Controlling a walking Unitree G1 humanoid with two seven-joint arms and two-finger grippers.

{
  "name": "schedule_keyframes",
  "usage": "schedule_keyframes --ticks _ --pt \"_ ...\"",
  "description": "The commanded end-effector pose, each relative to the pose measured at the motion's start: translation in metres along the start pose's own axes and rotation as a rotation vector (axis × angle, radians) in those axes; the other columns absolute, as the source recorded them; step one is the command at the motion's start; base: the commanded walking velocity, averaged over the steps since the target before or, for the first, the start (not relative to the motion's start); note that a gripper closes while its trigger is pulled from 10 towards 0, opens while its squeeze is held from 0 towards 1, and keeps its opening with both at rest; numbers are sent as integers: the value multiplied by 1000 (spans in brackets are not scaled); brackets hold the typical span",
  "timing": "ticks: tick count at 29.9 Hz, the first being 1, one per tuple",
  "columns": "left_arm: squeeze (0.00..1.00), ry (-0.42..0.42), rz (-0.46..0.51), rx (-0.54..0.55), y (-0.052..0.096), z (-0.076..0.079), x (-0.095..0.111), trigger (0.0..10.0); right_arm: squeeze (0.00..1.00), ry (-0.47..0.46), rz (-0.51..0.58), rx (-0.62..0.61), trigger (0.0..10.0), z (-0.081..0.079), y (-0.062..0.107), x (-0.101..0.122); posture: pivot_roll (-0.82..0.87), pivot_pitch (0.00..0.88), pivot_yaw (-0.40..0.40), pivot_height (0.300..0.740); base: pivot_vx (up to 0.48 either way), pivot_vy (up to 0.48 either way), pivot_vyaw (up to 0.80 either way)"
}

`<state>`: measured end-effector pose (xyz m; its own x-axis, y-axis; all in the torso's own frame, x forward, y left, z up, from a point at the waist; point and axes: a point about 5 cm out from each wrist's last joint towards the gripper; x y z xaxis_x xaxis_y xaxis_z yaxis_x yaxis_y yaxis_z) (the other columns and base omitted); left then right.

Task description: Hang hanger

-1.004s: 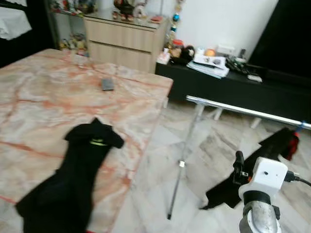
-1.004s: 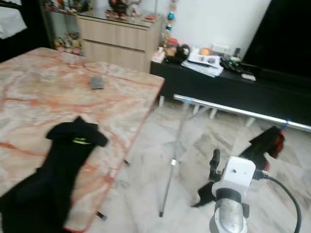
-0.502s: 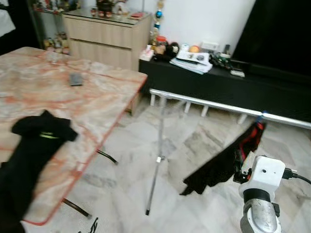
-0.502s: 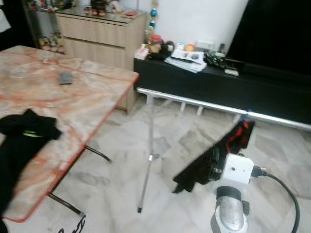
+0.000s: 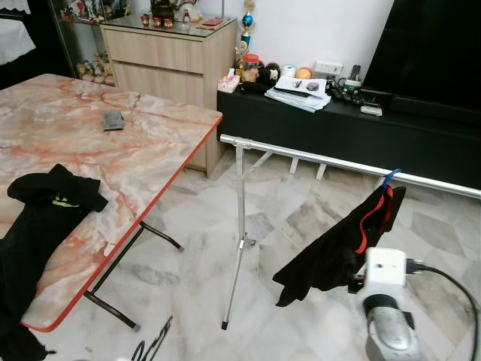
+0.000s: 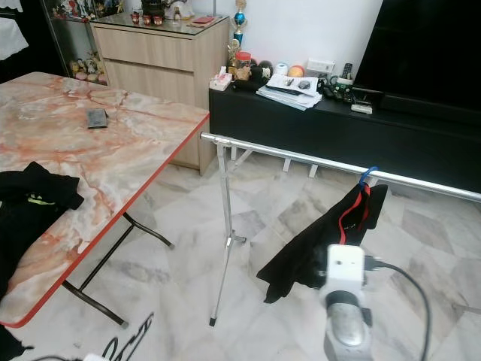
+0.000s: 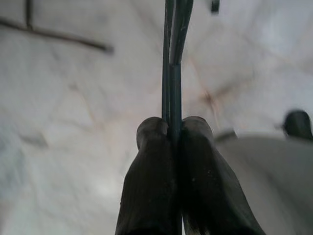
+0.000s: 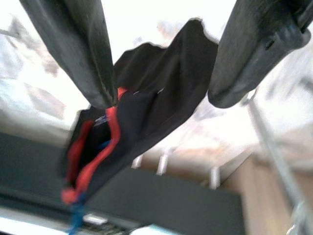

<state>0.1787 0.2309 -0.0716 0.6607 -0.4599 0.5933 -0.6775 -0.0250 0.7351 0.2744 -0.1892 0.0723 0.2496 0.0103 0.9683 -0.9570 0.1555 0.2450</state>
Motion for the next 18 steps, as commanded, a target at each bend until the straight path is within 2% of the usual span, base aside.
schedule_keyframes --ticks 1,3,7,8,11,13,14,15,16,17,18 --pt "0 -35 58 17 -3 -6 14 10000 0 27 -38 29 10000 -1 -2 -7 81 25 -57 740 0 0 0" --pt "0 -109 221 24 -10 -18 57 10000 0 133 -146 170 10000 -17 -14 -21 76 19 -47 740 0 0 0" --pt "0 -161 303 -6 -11 -20 78 10000 0 206 -163 267 10000 -26 -20 -20 75 15 -44 740 0 0 0" --pt "0 -193 361 -71 -11 -17 92 10000 0 255 -170 355 10000 -33 -22 -20 71 16 -43 740 0 0 0" --pt "0 -220 402 -104 -11 -15 101 10000 0 281 -166 398 10000 -37 -23 -19 71 14 -43 740 0 0 0" --pt "0 -325 442 -224 -9 -8 112 10000 0 365 -158 538 10000 -46 -24 -17 78 12 -45 740 0 0 0" --pt "0 -325 442 -224 -9 -8 112 10000 0 365 -158 538 10000 -46 -24 -17 78 12 -45 740 0 0 0" --pt "0 -414 442 -293 -8 -4 113 10000 0 424 -157 627 10000 -50 -24 -16 80 10 -45 740 0 0 0" --pt "0 -451 441 -324 -7 -3 113 10000 0 462 -165 690 10000 -52 -23 -17 82 8 -44 740 0 0 0" --pt "0 -451 441 -324 -7 -3 113 10000 0 462 -165 690 10000 -52 -23 -17 82 8 -44 740 0 0 0" --pt "0 -479 440 -350 -6 -2 113 10000 0 497 -173 755 10000 -54 -21 -18 79 8 -43 740 0 0 0"
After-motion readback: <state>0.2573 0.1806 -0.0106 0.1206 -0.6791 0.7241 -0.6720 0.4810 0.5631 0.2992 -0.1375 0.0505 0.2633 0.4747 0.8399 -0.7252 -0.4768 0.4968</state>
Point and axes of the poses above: a point about 5 cm out from each wrist's last joint towards the gripper, its own y axis pointing back from the gripper into the wrist, its own x axis along the axis of the wrist's last joint, z = x × y, and after that the axes turned 9 degrees about -y, right-handed
